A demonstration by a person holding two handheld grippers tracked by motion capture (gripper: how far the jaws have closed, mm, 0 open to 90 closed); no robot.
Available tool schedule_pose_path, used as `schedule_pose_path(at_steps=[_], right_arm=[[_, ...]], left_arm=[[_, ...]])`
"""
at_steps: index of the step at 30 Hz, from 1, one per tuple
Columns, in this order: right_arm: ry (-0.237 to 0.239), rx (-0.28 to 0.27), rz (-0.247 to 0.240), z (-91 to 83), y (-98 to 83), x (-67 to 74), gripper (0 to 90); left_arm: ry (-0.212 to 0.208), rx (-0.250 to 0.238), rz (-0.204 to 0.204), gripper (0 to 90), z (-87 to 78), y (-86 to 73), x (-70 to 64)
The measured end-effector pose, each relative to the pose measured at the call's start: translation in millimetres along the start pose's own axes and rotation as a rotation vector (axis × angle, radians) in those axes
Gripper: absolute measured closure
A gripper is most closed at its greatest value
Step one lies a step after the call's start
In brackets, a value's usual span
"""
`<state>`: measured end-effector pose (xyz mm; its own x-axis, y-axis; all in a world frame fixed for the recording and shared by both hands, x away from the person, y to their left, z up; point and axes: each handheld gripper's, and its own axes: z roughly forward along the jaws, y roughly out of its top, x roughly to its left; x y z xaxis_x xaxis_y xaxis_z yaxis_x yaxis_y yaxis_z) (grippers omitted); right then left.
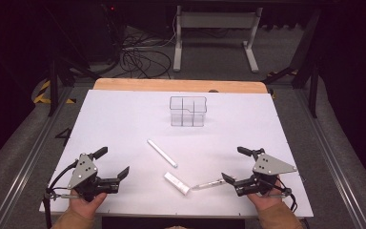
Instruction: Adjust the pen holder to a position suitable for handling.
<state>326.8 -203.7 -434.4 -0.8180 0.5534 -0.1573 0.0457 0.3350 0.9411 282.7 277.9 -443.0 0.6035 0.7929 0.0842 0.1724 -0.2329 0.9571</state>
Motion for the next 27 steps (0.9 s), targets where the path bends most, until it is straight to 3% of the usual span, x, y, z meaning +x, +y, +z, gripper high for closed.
schedule_pose_path(at_steps=[8,15,27], right_arm=[[-0.006,0.017,-0.017,0.3,0.2,-1.3,2.5],[0.015,0.000,0.032,-1.2,0.5,-4.3,0.6],[0.032,0.020,0.050,2.2,7.8,-8.1,0.8]], left_arm=[[0.011,-0.002,0.022,5.7,-1.9,1.7,-2.0],[0.027,0.002,0.050,5.8,-2.3,3.0,-5.6],[0.034,0.002,0.046,6.4,-4.5,3.4,-3.4]])
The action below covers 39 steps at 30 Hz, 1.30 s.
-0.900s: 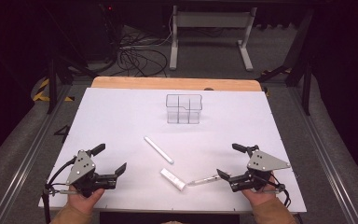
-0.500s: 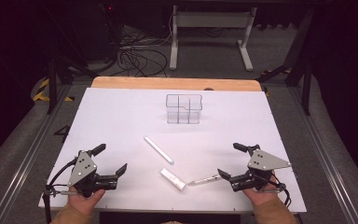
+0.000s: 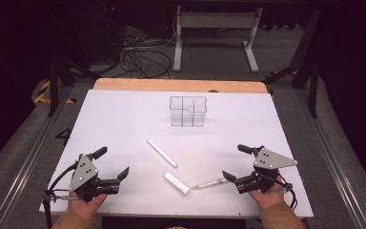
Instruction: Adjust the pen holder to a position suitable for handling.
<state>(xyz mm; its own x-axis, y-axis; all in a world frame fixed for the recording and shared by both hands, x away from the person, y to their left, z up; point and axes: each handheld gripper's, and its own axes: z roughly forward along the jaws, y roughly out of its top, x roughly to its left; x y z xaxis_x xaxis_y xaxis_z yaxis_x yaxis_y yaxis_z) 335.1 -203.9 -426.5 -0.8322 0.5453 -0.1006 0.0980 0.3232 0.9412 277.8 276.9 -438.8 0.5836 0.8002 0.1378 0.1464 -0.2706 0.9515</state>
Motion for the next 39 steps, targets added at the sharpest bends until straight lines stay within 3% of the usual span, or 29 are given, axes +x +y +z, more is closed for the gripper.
schedule_pose_path(at_steps=[1,21,28,31,35,38,39], right_arm=[[0.008,0.000,0.000,2.4,4.0,-1.6,1.0],[0.104,0.039,-0.036,45.7,35.3,-4.4,1.4],[0.125,0.050,-0.007,52.6,38.9,-3.5,0.8],[0.155,0.056,0.032,53.3,40.6,-4.9,0.8],[0.195,0.056,0.059,51.9,43.2,-5.8,5.4],[0.189,0.061,0.043,49.5,44.7,-3.8,12.1],[0.183,0.070,0.015,46.6,46.1,-1.1,17.6]], left_arm=[[0.015,-0.002,0.001,6.4,-0.6,0.6,0.9],[0.015,-0.007,-0.015,6.6,-2.7,0.3,6.1],[0.017,-0.011,-0.016,6.6,-2.9,0.2,6.3],[0.016,-0.007,-0.015,6.6,-2.9,0.2,6.2],[0.018,-0.010,-0.013,6.6,-3.1,0.6,5.5],[0.019,-0.011,-0.013,6.6,-2.5,0.7,5.5],[0.018,-0.012,-0.014,6.6,-2.3,0.5,5.4]])
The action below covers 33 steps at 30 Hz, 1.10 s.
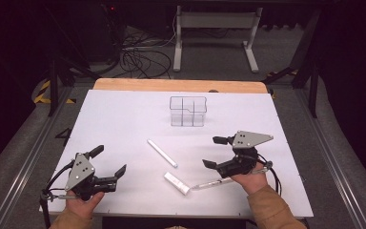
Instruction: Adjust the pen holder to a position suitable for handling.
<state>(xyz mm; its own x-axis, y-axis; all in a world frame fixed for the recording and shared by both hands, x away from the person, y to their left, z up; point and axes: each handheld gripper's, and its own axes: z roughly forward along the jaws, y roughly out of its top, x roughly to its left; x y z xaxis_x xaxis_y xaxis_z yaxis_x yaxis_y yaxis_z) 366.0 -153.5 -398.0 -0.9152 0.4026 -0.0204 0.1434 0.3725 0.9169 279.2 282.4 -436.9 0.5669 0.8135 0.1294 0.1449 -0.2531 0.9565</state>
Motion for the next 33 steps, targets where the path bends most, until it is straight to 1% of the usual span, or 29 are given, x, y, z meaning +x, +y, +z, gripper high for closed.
schedule_pose_path(at_steps=[1,2,3,6,8,10,11,12,13,14,15,17,18,19,20,21,22,24,25,26,30,33], right_arm=[[0.000,0.000,0.000,0.0,0.0,0.0,17.6],[-0.005,0.029,-0.021,-0.5,1.4,2.0,21.5],[-0.002,0.043,-0.030,-0.3,2.0,2.6,22.8],[-0.007,0.103,-0.069,1.3,4.8,5.7,24.9],[0.006,0.138,-0.090,2.2,6.9,7.5,27.7],[0.010,0.181,-0.113,3.7,9.1,9.2,28.5],[0.010,0.181,-0.113,3.7,9.1,9.2,28.5],[0.012,0.220,-0.142,6.0,10.8,10.1,29.6],[0.015,0.232,-0.146,6.6,11.2,10.2,29.9],[0.015,0.232,-0.146,6.6,11.2,10.2,29.9],[0.019,0.261,-0.160,8.3,11.5,10.3,30.8],[0.028,0.293,-0.176,10.5,11.0,10.2,32.7],[0.034,0.310,-0.175,11.8,10.6,11.1,33.1],[0.034,0.310,-0.175,11.8,10.6,11.1,33.1],[0.038,0.327,-0.186,12.9,10.3,11.2,33.2],[0.046,0.361,-0.199,15.6,9.6,11.7,33.2],[0.046,0.361,-0.199,15.6,9.6,11.7,33.2],[0.056,0.384,-0.206,17.6,9.1,12.0,33.2],[0.058,0.407,-0.213,19.1,8.8,12.6,33.3],[0.058,0.407,-0.213,19.1,8.8,12.6,33.3],[0.071,0.459,-0.249,21.0,8.1,13.5,35.2],[0.076,0.476,-0.250,21.9,7.7,14.5,36.6]], left_arm=[[0.001,0.000,0.002,6.6,0.1,-0.2,0.2],[0.002,0.002,0.001,6.6,-0.1,-0.3,0.4],[0.001,0.000,0.000,6.6,-0.3,-0.2,0.6],[0.004,-0.003,0.002,6.7,-0.6,-0.1,0.8],[0.003,0.000,0.001,6.7,-0.2,-0.2,0.5],[0.004,0.001,0.002,6.7,0.0,-0.2,0.2],[0.004,0.001,0.002,6.7,0.0,-0.2,0.2],[0.005,0.001,0.002,6.7,-0.1,-0.1,0.0],[0.006,0.001,0.005,6.7,-0.4,0.0,0.0],[0.006,0.001,0.005,6.7,-0.4,0.0,0.0],[0.006,0.000,0.006,6.7,-0.5,0.1,0.0],[0.005,0.000,0.004,6.7,-0.5,0.0,0.1],[0.005,0.001,0.003,6.7,-0.6,-0.1,0.3],[0.005,0.001,0.003,6.7,-0.6,-0.1,0.4],[0.005,0.001,0.004,6.7,-0.6,-0.1,0.5],[0.005,0.002,0.003,6.7,-0.5,-0.1,0.5],[0.006,0.000,0.003,6.7,-0.4,-0.2,0.4],[0.007,0.002,0.006,6.7,-0.7,0.0,0.4],[0.007,0.000,0.005,6.7,-0.6,0.0,0.2],[0.007,0.000,0.004,6.7,-0.5,0.0,0.1],[0.006,0.001,0.004,6.8,-0.2,-0.1,0.0],[0.005,0.001,0.004,6.8,-0.3,0.0,-0.1]])
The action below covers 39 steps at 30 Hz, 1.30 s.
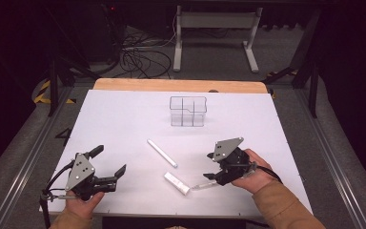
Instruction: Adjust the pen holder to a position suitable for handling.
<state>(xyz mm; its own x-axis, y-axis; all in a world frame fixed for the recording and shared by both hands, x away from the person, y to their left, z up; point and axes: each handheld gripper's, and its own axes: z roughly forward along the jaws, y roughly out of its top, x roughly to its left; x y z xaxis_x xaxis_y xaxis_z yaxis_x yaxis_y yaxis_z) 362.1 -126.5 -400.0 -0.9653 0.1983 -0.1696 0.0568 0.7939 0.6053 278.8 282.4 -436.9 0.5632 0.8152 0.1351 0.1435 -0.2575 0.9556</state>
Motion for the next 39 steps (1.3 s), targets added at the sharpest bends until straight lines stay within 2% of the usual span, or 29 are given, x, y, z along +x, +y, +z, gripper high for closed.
schedule_pose_path(at_steps=[4,5,12,15,16,18,19,20,22,25,32,39], right_arm=[[0.020,0.028,-0.009,2.2,0.5,0.4,37.7],[0.037,0.048,-0.006,3.1,1.0,-0.1,37.7],[0.057,0.059,-0.004,3.3,1.0,0.7,39.8],[0.062,0.059,-0.035,4.4,1.1,2.2,41.2],[0.060,0.062,-0.077,5.9,1.0,3.8,42.3],[0.058,0.066,-0.089,6.6,0.9,4.7,43.7],[0.058,0.089,-0.112,9.5,0.6,6.1,46.7],[0.058,0.089,-0.112,9.5,0.6,6.1,46.7],[0.060,0.116,-0.130,13.5,0.2,7.5,51.2],[0.070,0.156,-0.144,18.8,-0.4,8.1,53.5],[0.100,0.230,-0.140,27.6,-1.7,9.9,57.7],[0.126,0.289,-0.167,36.5,-3.8,12.4,62.3]], left_arm=[[0.000,0.000,0.000,6.8,-0.1,0.1,0.1],[0.001,0.000,0.000,6.8,-0.2,0.1,0.1],[0.000,0.000,0.000,6.9,0.0,0.1,0.0],[0.000,0.000,-0.001,6.9,0.2,0.1,0.1],[0.001,0.000,0.000,7.0,0.1,0.1,0.1],[0.003,0.001,0.002,7.0,0.0,0.3,0.0],[0.004,0.001,0.004,7.0,-0.1,0.4,0.1],[0.004,0.001,0.004,7.0,-0.1,0.4,0.2],[0.002,0.001,0.000,7.0,0.1,0.2,0.0],[0.001,0.000,0.000,7.0,0.1,0.1,0.1],[0.002,0.002,0.001,7.0,0.2,0.0,0.1],[0.001,0.004,0.002,7.0,0.6,-0.1,0.2]])
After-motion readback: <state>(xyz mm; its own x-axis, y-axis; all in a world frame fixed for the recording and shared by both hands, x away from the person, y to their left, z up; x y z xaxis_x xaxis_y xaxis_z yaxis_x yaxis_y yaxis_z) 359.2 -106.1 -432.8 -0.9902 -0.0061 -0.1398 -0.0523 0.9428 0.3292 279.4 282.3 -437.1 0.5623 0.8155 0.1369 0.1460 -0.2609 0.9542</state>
